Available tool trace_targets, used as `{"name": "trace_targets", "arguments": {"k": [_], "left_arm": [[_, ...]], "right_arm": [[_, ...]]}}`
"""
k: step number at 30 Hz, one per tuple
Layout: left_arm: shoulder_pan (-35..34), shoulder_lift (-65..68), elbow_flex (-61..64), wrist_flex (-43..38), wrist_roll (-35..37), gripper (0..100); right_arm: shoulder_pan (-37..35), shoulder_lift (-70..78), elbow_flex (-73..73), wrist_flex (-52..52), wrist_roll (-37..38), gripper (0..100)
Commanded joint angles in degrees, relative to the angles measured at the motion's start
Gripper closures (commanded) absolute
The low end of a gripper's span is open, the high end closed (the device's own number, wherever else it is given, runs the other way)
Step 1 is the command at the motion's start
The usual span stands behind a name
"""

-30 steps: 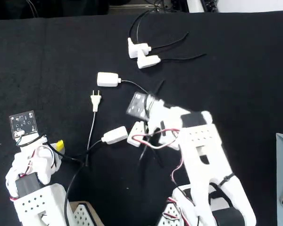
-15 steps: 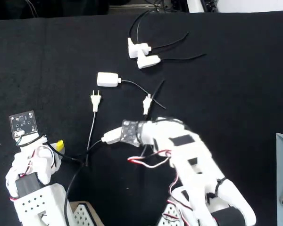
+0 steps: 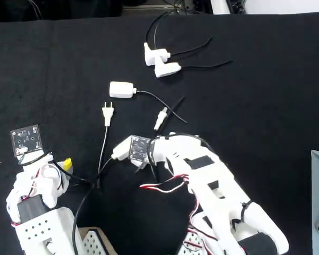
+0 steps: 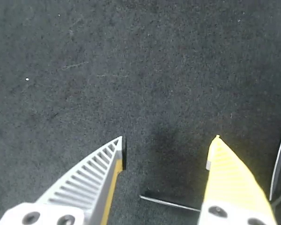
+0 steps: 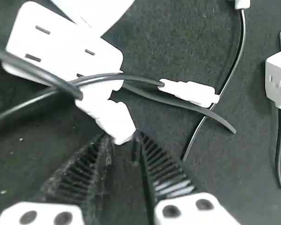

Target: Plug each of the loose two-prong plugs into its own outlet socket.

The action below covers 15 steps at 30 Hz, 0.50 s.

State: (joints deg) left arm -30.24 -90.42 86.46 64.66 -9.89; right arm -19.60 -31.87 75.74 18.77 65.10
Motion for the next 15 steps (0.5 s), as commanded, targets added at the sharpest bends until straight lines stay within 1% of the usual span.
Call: {"name": "trace_targets", "arguments": {"k": [1, 4, 7, 10, 13, 15], "left_arm": [[-0.48, -0.35, -0.48, -1.05, 0.18, 71], [-0.48, -0.35, -0.4, -1.05, 0.09, 71], [-0.48, -0.35, -0.4, -1.05, 0.09, 71], [-0.48, -0.35, -0.4, -1.05, 0.09, 71], [-0.48, -0.35, -0.4, -1.05, 0.09, 71], [-0.48, -0.35, -0.4, -0.97, 0.09, 71]], "right_arm": [[1.93, -1.45, -1.71, 2.81, -1.85, 98.7], [2.55, -1.45, -5.67, 9.85, -6.07, 98.7], [2.29, -1.45, -11.47, 19.43, -10.99, 98.4], [1.05, -1.19, -16.4, 27.25, -13.1, 96.9], [0.26, -1.36, -17.71, 31.3, -15.38, 87.3], [-0.7, -1.36, -17.63, 31.21, -16.0, 81.1]]}}
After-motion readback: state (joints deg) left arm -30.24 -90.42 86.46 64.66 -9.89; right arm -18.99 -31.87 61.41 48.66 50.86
